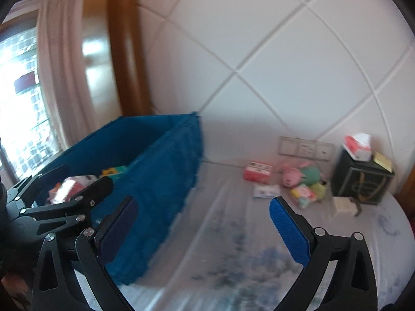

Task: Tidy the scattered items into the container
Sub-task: 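Open both tools to drop the bottle and tissue pack into the crate, then move both open tools back toward the items on the bed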

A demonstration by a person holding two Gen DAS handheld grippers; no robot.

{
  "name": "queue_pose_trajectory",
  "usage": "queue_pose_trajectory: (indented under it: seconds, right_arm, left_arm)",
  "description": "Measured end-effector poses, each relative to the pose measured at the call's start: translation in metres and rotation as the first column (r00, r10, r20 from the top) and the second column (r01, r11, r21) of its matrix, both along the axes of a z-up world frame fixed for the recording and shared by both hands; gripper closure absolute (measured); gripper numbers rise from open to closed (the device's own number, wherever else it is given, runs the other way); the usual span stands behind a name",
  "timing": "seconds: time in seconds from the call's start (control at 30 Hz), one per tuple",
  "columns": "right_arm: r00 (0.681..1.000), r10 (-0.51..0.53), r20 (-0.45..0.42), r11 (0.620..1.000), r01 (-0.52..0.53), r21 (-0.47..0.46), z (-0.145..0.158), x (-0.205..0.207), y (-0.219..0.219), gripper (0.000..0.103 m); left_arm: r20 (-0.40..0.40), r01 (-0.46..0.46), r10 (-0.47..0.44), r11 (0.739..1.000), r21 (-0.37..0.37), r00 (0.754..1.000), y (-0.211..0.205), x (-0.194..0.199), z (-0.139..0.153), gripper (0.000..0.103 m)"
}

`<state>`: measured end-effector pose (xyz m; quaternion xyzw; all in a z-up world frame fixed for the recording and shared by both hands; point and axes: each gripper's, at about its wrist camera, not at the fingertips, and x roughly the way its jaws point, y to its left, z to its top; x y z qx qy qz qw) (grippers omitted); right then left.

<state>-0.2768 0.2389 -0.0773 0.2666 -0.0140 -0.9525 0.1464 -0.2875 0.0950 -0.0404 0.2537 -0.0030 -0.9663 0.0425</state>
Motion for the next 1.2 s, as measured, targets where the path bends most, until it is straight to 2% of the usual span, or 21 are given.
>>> queue_pose_trajectory:
  seconds: [0.13, 0.27, 0.4, 0.5, 0.57, 0.67, 0.8, 0.97, 1.1, 1.2]
  right_arm:
    - [0.997, -0.074, 0.019, 0.997, 0.074, 0.001, -0.013, -0.010, 0.069, 0.001]
    - [0.986, -0.161, 0.049, 0.987, 0.160, 0.016, -0.037, -0.031, 0.149, 0.001]
    - [0.956, -0.273, 0.109, 0.962, 0.270, 0.036, -0.076, -0.061, 0.224, 0.003]
    - [0.927, -0.326, 0.185, 0.945, 0.327, 0.029, -0.112, -0.086, 0.266, 0.011]
    - [0.910, -0.345, 0.229, 0.937, 0.347, 0.031, -0.139, -0.105, 0.282, 0.011]
    - [0.901, -0.347, 0.260, 0.936, 0.350, 0.037, -0.176, -0.133, 0.291, 0.011]
    - [0.915, -0.309, 0.261, 0.951, 0.304, 0.063, -0.220, -0.177, 0.278, 0.010]
    - [0.922, -0.277, 0.271, 0.960, 0.276, 0.044, -0.269, -0.244, 0.256, 0.008]
    - [0.920, -0.285, 0.268, 0.958, 0.273, 0.082, -0.290, -0.289, 0.245, 0.001]
    - [0.924, -0.284, 0.256, 0.958, 0.263, 0.114, -0.293, -0.313, 0.244, 0.001]
  left_arm:
    - [0.027, 0.063, -0.064, 0.998, 0.011, 0.998, 0.058, -0.029, -0.019, 0.012]
    - [0.067, 0.108, -0.110, 0.993, 0.040, 0.992, 0.113, -0.067, -0.053, 0.012]
    - [0.128, 0.127, -0.131, 0.991, 0.042, 0.983, 0.155, -0.109, -0.093, 0.012]
    - [0.175, 0.144, -0.150, 0.989, 0.044, 0.973, 0.182, -0.144, -0.127, 0.012]
    - [0.208, 0.159, -0.162, 0.987, 0.032, 0.965, 0.191, -0.166, -0.153, 0.012]
    - [0.236, 0.173, -0.165, 0.985, -0.014, 0.958, 0.193, -0.204, -0.195, 0.012]
    - [0.244, 0.170, -0.152, 0.984, -0.054, 0.958, 0.183, -0.255, -0.247, 0.012]
    - [0.278, 0.187, -0.175, 0.982, -0.018, 0.945, 0.173, -0.329, -0.305, 0.012]
    - [0.286, 0.173, -0.175, 0.984, 0.033, 0.942, 0.160, -0.377, -0.329, 0.012]
    - [0.307, 0.165, -0.178, 0.984, 0.068, 0.935, 0.152, -0.410, -0.339, 0.012]
